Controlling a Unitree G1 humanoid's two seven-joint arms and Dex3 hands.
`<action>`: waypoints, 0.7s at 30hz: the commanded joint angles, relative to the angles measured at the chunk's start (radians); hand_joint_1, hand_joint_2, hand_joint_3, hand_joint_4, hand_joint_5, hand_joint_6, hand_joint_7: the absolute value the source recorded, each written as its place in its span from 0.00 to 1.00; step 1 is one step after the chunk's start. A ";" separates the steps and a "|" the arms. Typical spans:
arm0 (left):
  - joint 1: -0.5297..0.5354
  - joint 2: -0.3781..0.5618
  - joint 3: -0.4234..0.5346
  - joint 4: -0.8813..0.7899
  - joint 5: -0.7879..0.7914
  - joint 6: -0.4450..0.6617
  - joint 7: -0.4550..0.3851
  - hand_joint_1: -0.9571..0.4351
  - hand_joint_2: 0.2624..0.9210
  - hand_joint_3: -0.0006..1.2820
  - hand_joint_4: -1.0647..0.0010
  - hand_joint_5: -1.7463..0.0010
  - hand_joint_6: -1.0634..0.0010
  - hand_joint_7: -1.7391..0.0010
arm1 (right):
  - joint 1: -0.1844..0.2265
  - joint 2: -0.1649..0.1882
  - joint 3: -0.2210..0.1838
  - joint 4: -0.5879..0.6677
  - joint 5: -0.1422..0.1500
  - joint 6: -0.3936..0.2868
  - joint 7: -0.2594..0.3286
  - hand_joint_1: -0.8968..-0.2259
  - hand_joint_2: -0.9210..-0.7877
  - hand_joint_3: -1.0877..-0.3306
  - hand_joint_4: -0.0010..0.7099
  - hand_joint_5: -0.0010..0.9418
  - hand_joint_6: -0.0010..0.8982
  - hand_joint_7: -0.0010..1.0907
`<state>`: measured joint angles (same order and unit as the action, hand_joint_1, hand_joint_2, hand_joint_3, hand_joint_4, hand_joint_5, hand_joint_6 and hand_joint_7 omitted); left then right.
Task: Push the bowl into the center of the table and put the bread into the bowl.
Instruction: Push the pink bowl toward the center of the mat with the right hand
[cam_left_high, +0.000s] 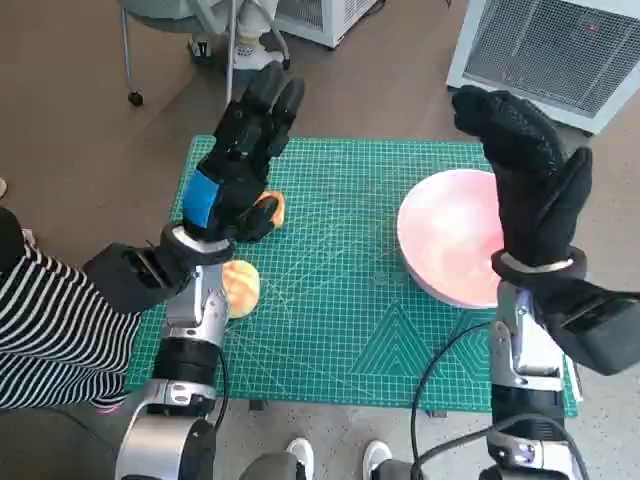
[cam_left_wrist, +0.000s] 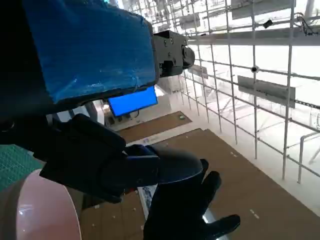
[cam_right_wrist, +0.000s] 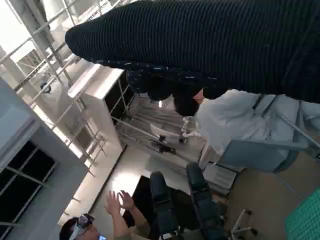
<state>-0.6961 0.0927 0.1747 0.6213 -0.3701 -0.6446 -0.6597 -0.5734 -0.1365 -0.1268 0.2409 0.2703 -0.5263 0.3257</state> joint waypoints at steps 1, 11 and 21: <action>0.006 -0.001 0.004 -0.007 -0.016 0.013 -0.004 0.17 1.00 0.40 0.98 1.00 1.00 0.90 | 0.024 -0.004 0.000 -0.003 0.001 0.019 0.007 0.29 0.00 0.55 0.34 0.00 0.18 0.36; 0.011 0.003 -0.001 -0.022 0.001 0.016 0.009 0.17 1.00 0.40 0.98 1.00 1.00 0.90 | 0.027 -0.001 0.000 -0.007 0.001 0.024 0.006 0.29 0.00 0.55 0.34 0.00 0.18 0.36; 0.010 0.007 -0.004 -0.026 0.010 0.018 0.016 0.18 1.00 0.40 0.98 1.00 1.00 0.90 | 0.024 -0.004 -0.001 0.000 0.001 0.024 0.010 0.29 0.00 0.55 0.34 0.00 0.18 0.36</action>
<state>-0.6920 0.0925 0.1728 0.6075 -0.3642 -0.6326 -0.6479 -0.5705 -0.1365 -0.1265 0.2330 0.2707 -0.5147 0.3265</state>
